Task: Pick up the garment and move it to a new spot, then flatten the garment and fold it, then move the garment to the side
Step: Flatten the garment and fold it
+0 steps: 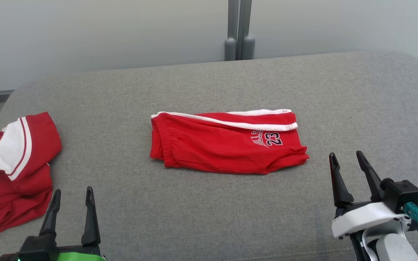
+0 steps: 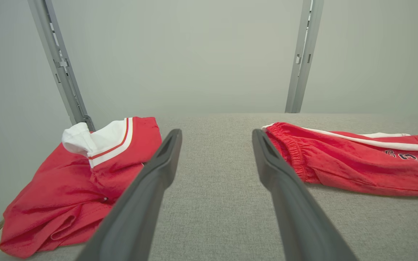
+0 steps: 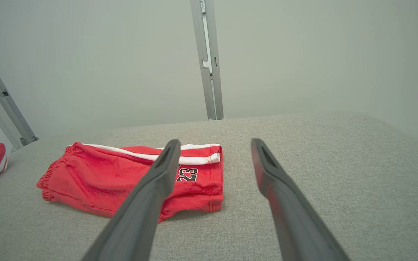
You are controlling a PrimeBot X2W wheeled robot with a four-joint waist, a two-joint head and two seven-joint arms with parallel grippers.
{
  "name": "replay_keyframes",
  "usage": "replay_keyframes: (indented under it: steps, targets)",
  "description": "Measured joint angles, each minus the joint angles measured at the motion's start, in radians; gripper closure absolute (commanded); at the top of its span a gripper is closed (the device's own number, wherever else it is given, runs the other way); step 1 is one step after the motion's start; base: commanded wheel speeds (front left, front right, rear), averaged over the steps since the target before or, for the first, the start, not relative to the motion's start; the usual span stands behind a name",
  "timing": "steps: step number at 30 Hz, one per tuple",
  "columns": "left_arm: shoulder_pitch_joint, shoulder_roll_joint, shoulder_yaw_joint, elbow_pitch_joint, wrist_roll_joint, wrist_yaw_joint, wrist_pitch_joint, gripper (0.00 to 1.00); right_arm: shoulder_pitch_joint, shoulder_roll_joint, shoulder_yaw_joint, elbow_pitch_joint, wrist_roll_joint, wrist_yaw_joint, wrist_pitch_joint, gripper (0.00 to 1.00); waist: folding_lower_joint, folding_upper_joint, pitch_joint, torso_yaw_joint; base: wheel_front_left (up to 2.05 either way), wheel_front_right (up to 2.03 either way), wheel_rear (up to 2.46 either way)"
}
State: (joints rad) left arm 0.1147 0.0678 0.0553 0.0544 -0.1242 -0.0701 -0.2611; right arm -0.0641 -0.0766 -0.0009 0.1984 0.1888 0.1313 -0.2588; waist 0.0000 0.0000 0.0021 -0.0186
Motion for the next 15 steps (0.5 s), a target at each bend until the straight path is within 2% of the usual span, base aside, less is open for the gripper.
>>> replay_keyframes:
  steps: [15]
  targets:
    - [0.008,0.008,-0.027,0.013,-0.006,-0.016,0.000,0.00,0.018,0.016,-0.018,-0.017,-0.011,0.000,0.038,0.00,0.0000,0.0000,-0.024,0.016,0.00,0.00,0.00]
